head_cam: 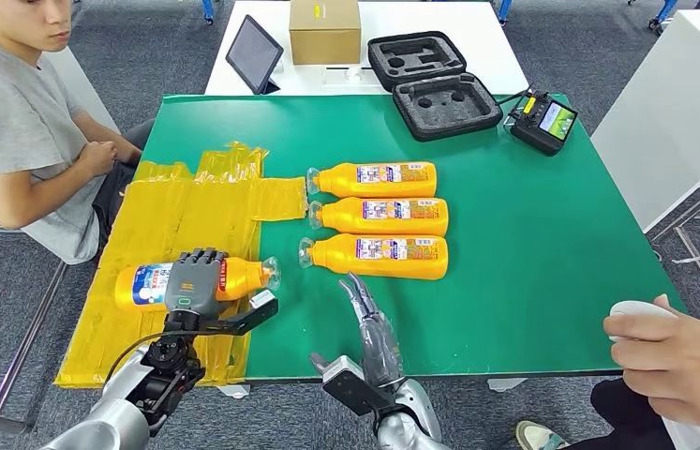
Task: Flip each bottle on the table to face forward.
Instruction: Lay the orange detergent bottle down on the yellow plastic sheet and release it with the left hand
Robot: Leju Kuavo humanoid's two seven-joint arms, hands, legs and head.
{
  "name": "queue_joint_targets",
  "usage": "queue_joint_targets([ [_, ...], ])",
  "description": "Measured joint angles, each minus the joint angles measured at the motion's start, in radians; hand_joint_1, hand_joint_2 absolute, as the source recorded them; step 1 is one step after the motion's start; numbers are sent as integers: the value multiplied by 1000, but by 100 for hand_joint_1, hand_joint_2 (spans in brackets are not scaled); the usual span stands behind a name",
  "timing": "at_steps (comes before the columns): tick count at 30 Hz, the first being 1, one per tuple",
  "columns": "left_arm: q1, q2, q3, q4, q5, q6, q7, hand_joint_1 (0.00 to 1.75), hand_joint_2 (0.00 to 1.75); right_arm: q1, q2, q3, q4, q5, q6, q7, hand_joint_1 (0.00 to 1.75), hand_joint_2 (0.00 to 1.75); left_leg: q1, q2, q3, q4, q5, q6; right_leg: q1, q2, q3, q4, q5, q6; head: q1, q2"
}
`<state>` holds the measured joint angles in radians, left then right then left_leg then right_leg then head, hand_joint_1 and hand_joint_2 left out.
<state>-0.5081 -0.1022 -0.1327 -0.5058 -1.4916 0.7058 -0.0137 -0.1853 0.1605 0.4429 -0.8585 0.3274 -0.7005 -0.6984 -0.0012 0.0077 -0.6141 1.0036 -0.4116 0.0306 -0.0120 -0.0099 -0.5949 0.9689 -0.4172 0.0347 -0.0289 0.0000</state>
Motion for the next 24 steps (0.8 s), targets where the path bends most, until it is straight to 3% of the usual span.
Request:
queue_joint_targets([
  [8, -47, 0, 12, 77, -8, -48, 31, 0, 0, -6, -5, 0, 3, -11, 0, 0, 0, 175, 0, -5, 1, 0, 2, 1, 0, -6, 2, 0, 0, 0, 0, 0],
  [24, -57, -2, 12, 111, -28, -75, 34, 0, 0, -12, -12, 0, 5, -3, 0, 0, 0, 175, 0, -6, 2, 0, 3, 0, 0, -7, 4, 0, 0, 0, 0, 0],
])
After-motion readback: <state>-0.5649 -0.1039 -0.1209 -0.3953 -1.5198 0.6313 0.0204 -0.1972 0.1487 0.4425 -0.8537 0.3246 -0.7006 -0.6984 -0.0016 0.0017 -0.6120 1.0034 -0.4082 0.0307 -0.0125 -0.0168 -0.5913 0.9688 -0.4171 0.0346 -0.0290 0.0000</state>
